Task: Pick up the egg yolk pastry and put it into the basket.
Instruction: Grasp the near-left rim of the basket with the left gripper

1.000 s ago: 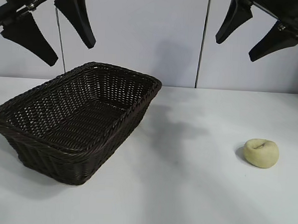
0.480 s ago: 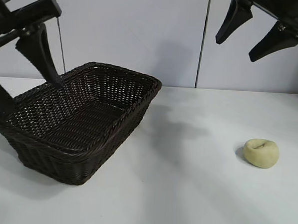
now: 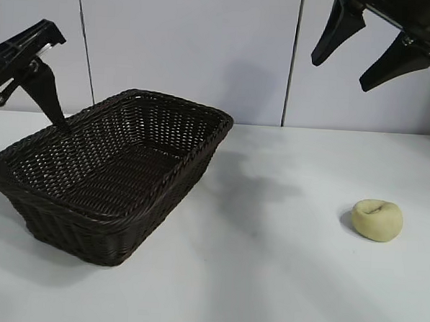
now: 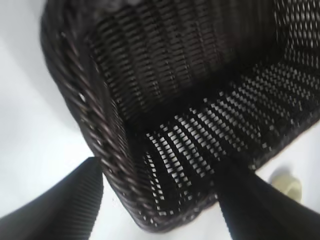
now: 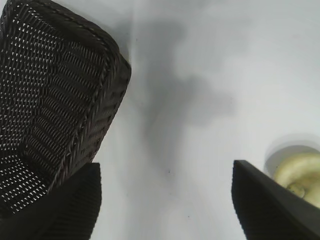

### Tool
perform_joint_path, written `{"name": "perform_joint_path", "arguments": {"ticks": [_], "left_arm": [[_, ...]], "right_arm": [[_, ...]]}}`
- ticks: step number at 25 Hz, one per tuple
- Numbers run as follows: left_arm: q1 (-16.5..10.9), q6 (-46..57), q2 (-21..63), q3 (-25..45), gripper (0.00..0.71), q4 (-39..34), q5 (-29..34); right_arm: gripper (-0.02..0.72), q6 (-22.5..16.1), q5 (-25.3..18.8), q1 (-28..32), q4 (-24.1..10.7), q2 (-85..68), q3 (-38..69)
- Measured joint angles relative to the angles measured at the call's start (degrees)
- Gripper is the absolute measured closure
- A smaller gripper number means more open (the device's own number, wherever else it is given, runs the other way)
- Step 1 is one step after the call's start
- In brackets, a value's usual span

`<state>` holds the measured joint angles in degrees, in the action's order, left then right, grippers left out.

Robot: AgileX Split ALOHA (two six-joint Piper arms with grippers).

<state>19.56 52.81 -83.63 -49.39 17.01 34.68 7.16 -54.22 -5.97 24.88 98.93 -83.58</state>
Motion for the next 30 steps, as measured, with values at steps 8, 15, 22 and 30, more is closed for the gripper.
{"name": "perform_joint_path", "arguments": {"ticks": [8,15,22,30], "left_arm": [[0.00,7.77,-2.62,0.00,0.233,-6.28,0.95],[0.00,7.83,-5.45,0.00,0.233,-6.46,-0.54],[0.00,7.89,-11.91,0.00,0.233,-6.46,-5.24],[0.00,7.94,-15.90,0.00,0.332,-5.78,-8.76]], "right_arm": [[0.175,0.00,0.00,0.00,0.00,0.00,0.00],[0.175,0.00,-0.07,0.00,0.00,0.00,0.00],[0.175,0.00,-0.07,0.00,0.00,0.00,0.00],[0.175,0.00,-0.20,0.00,0.00,0.00,0.00]]}}
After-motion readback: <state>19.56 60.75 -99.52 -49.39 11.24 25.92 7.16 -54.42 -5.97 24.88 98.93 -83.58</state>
